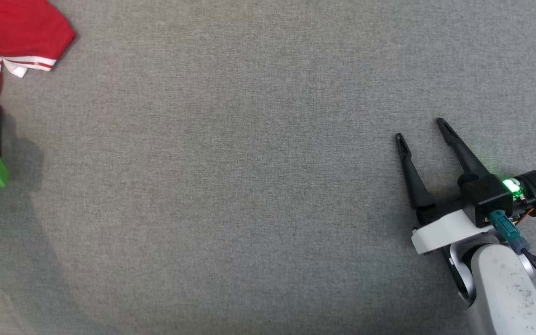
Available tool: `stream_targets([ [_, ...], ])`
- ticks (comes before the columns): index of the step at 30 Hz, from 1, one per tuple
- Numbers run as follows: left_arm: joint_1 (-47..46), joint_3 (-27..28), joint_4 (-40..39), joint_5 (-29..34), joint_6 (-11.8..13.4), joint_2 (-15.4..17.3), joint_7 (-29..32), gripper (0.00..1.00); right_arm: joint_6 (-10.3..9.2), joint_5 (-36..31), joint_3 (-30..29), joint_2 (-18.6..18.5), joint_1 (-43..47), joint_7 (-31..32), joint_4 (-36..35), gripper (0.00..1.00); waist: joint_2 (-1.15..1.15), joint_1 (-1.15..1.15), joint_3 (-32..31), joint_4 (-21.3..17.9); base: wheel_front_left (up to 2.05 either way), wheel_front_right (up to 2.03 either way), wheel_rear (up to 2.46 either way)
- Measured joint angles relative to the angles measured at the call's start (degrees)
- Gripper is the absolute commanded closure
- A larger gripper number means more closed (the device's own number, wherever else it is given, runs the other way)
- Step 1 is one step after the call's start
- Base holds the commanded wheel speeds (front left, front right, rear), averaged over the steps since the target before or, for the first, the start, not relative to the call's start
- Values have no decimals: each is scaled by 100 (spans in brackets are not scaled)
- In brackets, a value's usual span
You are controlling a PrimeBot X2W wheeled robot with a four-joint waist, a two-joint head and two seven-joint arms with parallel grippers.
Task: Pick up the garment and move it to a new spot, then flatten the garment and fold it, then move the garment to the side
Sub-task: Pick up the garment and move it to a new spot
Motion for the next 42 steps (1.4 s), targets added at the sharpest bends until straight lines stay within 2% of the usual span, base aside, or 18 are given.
stream_targets([
  [5,-172,-57,271,147,92,92,-234,0,0,0,-33,3,-27,5,-62,0,0,0,89,-49,0,0,0],
  [6,-213,-57,318,171,120,104,-301,5,0,-1,-36,4,-32,5,-70,0,0,0,103,-56,0,0,0],
  [7,-237,-57,361,187,149,109,-357,24,1,-5,-40,5,-38,5,-75,0,0,0,112,-60,0,0,0],
  [8,-268,-57,412,211,170,112,-422,64,1,-5,-45,5,-45,4,-77,0,0,0,121,-63,0,0,0],
  [9,-297,-58,460,211,192,111,-475,100,1,-5,-49,5,-48,3,-77,0,0,0,124,-64,0,0,0],
  [20,-463,-88,784,269,220,116,-918,100,0,66,-64,2,-81,-70,104,0,0,0,-17,-62,0,0,0],
  [27,-519,-147,778,312,164,248,-1210,100,0,199,-55,-7,-89,-163,355,0,0,0,-236,-98,0,0,0],
  [35,-587,-361,396,432,94,468,-1328,100,0,412,-34,-10,-94,-320,706,0,0,0,-603,-152,0,0,0],
  [42,-610,-578,-299,452,46,627,-1190,100,0,665,-56,-10,-80,-449,1043,0,0,0,-1046,-217,0,0,0],
])
